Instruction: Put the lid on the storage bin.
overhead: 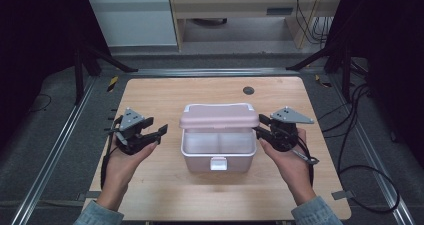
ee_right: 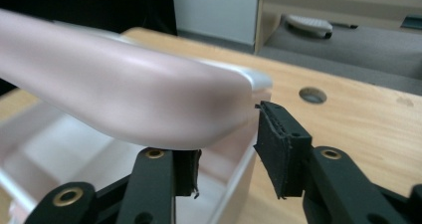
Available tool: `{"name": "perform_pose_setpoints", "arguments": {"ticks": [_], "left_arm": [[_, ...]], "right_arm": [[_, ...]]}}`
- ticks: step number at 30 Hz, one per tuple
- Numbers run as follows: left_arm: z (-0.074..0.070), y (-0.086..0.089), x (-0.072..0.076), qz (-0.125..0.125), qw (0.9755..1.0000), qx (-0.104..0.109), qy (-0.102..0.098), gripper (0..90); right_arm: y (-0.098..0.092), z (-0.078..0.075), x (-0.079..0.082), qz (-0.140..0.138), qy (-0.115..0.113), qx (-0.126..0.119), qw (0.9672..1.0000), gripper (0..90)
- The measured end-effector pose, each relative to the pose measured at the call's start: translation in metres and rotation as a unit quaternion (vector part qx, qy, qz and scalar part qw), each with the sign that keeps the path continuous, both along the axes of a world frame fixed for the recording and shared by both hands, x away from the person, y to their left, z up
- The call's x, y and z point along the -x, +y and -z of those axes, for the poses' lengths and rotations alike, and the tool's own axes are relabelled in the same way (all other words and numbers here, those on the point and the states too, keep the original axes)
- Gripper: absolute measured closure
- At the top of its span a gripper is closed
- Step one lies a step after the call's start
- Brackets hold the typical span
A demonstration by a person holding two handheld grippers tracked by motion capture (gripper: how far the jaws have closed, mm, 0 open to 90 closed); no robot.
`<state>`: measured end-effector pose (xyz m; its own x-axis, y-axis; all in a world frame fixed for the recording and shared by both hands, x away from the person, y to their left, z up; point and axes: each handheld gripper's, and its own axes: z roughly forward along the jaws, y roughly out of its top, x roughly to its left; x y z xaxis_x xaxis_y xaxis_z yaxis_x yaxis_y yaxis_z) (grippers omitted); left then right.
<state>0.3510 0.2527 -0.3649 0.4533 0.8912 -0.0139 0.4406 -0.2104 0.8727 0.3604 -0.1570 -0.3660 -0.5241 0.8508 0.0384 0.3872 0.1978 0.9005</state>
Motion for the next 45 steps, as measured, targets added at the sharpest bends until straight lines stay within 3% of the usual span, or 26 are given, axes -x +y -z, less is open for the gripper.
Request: {"name": "perform_pose_setpoints", "arguments": {"ticks": [4, 9, 12, 14, 18, 21, 22, 23, 25, 27, 28, 29, 33, 39, 42, 43, 45], "left_arm": [[0.002, 0.014, -0.001, -0.014, 0.9999, 0.001, 0.001, 40.3], [0.002, 0.021, -0.005, -0.025, 0.9997, -0.004, -0.006, 37.7], [0.006, 0.020, -0.006, -0.029, 0.9995, -0.008, -0.010, 37.6], [0.010, 0.019, -0.006, -0.027, 0.9996, -0.008, -0.006, 37.5], [0.014, 0.016, -0.006, -0.022, 0.9997, -0.008, -0.003, 37.1], [0.015, 0.011, -0.005, -0.014, 0.9999, -0.002, -0.006, 36.1], [0.017, 0.002, -0.001, -0.002, 1.0000, -0.001, -0.006, 35.6], [0.017, 0.002, -0.001, -0.002, 1.0000, -0.001, -0.006, 35.6], [0.021, -0.013, 0.006, 0.030, 0.9995, 0.008, 0.001, 34.3], [0.022, -0.019, 0.008, 0.042, 0.9990, 0.013, 0.001, 33.5], [0.021, -0.032, 0.015, 0.063, 0.9979, 0.015, -0.001, 32.8], [0.021, -0.032, 0.015, 0.063, 0.9979, 0.015, -0.001, 32.5], [0.016, -0.055, 0.023, 0.107, 0.9942, 0.014, -0.007, 30.8], [0.004, -0.070, 0.015, 0.113, 0.9929, 0.030, -0.022, 30.9], [-0.008, -0.073, 0.009, 0.109, 0.9922, 0.049, -0.036, 32.3], [-0.008, -0.073, 0.009, 0.109, 0.9922, 0.049, -0.036, 32.6], [-0.010, -0.066, 0.008, 0.125, 0.9910, 0.048, -0.013, 33.5]], "right_arm": [[-0.007, 0.011, 0.010, -0.019, 0.033, 0.028, 0.9989, 54.2], [-0.013, 0.016, 0.013, -0.042, 0.058, 0.029, 0.9970, 44.8], [-0.013, 0.018, 0.011, -0.057, 0.053, 0.033, 0.9964, 34.8], [-0.016, 0.018, 0.010, -0.060, 0.047, 0.033, 0.9965, 32.6], [-0.026, 0.015, 0.010, -0.075, 0.061, 0.025, 0.9949, 27.0], [-0.031, 0.011, 0.007, -0.071, 0.066, 0.021, 0.9951, 25.1], [-0.028, 0.009, 0.005, -0.069, 0.071, 0.056, 0.9935, 22.3], [-0.026, 0.008, 0.006, -0.072, 0.073, 0.070, 0.9923, 23.1], [-0.025, 0.005, 0.006, -0.067, 0.078, 0.083, 0.9912, 24.2], [-0.025, 0.002, 0.006, -0.067, 0.077, 0.070, 0.9924, 25.5], [-0.025, 0.000, 0.005, -0.066, 0.075, 0.068, 0.9926, 25.2], [-0.025, 0.000, 0.005, -0.066, 0.075, 0.068, 0.9926, 25.2], [-0.027, -0.005, 0.002, -0.054, 0.071, 0.050, 0.9947, 23.9], [-0.028, 0.000, 0.002, -0.061, 0.082, 0.053, 0.9934, 23.0], [-0.032, 0.005, 0.004, -0.064, 0.092, 0.066, 0.9915, 21.9], [-0.032, 0.005, 0.004, -0.064, 0.092, 0.066, 0.9915, 21.9], [-0.043, 0.005, 0.010, -0.056, 0.086, 0.066, 0.9926, 22.0]]}}
